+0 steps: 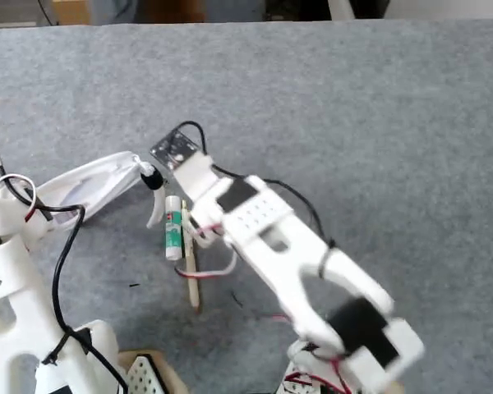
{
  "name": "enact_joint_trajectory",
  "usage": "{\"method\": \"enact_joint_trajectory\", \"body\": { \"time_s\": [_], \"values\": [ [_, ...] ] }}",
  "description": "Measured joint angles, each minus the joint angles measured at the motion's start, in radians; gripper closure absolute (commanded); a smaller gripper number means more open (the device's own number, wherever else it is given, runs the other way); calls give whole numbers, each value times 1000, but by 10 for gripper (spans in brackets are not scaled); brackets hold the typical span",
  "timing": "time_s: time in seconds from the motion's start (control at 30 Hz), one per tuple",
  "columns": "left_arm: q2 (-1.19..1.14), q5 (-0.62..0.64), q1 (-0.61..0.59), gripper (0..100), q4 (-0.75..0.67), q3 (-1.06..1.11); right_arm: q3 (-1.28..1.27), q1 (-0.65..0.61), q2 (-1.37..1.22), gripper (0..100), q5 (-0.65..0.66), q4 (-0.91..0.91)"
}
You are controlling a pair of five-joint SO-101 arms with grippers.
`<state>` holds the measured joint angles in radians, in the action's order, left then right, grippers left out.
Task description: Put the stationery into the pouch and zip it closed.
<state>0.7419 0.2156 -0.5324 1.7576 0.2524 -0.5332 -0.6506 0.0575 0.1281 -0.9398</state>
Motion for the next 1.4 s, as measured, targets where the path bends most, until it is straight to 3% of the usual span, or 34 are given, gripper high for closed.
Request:
{"method": "enact_joint_trajectory", "body": {
  "time_s": [0.57, 1.07, 1.4],
  "values": [
    [0, 0, -3, 972, 0, 0, 440, -64, -443, 786, -3, 3],
    [0, 0, -12, 972, 0, 0, 597, -92, -551, 786, -8, -40],
    [0, 2, -12, 972, 0, 0, 775, -98, -712, 786, -97, -127]
  ]
}}
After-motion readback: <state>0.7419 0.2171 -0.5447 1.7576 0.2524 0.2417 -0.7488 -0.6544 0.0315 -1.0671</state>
